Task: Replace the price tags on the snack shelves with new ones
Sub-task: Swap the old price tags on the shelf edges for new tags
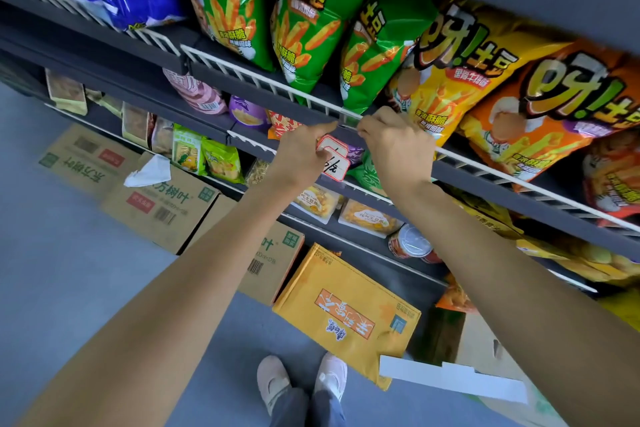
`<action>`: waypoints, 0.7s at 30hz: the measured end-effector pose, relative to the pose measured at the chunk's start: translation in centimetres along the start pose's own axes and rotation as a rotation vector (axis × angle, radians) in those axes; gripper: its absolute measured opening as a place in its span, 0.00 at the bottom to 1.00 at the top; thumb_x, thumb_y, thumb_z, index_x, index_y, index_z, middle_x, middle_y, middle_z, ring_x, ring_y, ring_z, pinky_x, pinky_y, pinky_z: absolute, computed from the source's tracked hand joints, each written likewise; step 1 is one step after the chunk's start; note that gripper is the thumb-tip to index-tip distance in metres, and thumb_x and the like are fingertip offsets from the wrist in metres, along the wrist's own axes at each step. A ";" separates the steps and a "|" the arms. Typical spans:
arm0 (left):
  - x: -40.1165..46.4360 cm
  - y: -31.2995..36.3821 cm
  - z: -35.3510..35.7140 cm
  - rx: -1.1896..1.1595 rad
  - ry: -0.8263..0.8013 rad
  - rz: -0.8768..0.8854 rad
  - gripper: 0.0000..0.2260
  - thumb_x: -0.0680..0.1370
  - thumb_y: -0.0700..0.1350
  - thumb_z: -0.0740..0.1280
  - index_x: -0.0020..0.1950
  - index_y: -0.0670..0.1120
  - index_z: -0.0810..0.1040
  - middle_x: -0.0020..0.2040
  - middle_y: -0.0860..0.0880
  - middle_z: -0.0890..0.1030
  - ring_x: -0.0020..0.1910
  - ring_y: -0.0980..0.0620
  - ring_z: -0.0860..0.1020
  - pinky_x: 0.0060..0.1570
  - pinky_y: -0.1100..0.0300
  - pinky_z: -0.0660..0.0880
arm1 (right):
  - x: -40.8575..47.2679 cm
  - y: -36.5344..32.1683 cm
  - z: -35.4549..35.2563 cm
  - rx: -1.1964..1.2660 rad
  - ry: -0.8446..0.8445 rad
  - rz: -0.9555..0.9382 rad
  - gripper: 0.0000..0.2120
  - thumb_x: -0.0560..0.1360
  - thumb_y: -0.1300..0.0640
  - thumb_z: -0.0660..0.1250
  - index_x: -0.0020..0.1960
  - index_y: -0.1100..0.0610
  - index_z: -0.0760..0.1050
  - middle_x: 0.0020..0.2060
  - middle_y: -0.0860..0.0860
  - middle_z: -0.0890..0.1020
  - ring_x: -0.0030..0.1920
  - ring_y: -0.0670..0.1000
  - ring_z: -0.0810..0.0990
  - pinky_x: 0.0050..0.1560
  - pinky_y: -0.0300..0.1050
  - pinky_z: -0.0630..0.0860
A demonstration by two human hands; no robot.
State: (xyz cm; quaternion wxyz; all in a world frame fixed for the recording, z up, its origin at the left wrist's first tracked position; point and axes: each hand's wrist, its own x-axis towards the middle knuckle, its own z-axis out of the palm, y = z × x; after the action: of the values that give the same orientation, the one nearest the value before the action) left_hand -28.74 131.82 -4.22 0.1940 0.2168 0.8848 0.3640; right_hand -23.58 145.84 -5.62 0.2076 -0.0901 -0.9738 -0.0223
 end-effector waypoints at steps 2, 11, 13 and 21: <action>0.0 0.1 -0.1 -0.008 -0.006 -0.010 0.23 0.77 0.35 0.64 0.71 0.46 0.68 0.33 0.43 0.78 0.20 0.59 0.67 0.26 0.71 0.67 | -0.1 -0.1 0.3 -0.025 -0.014 -0.009 0.10 0.58 0.68 0.74 0.31 0.55 0.77 0.33 0.50 0.77 0.28 0.52 0.73 0.23 0.35 0.58; -0.3 1.1 -0.6 0.052 -0.024 -0.008 0.22 0.77 0.34 0.63 0.71 0.45 0.68 0.56 0.34 0.79 0.34 0.48 0.76 0.45 0.64 0.68 | 0.0 -0.2 -0.1 -0.092 -0.011 -0.179 0.15 0.54 0.71 0.62 0.35 0.56 0.79 0.30 0.52 0.76 0.24 0.52 0.73 0.23 0.34 0.58; -0.3 1.1 -0.8 0.062 -0.029 -0.004 0.22 0.77 0.34 0.63 0.71 0.45 0.68 0.59 0.35 0.78 0.33 0.48 0.76 0.49 0.62 0.67 | 0.2 0.0 -0.3 -0.090 0.001 -0.222 0.15 0.54 0.70 0.61 0.35 0.55 0.79 0.30 0.52 0.76 0.24 0.52 0.73 0.24 0.34 0.57; -0.6 1.5 -0.9 0.076 -0.044 0.005 0.23 0.77 0.34 0.63 0.71 0.44 0.67 0.60 0.34 0.77 0.37 0.50 0.78 0.54 0.61 0.66 | -0.2 0.4 -0.2 -0.120 -0.012 -0.222 0.19 0.63 0.67 0.50 0.34 0.56 0.80 0.32 0.53 0.77 0.25 0.52 0.73 0.23 0.36 0.60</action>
State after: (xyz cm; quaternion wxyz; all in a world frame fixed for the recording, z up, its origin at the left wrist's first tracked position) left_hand -28.38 131.95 -2.46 0.2040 0.2343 0.8929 0.3258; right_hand -23.24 146.18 -5.49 0.1920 0.0059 -0.9760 -0.1028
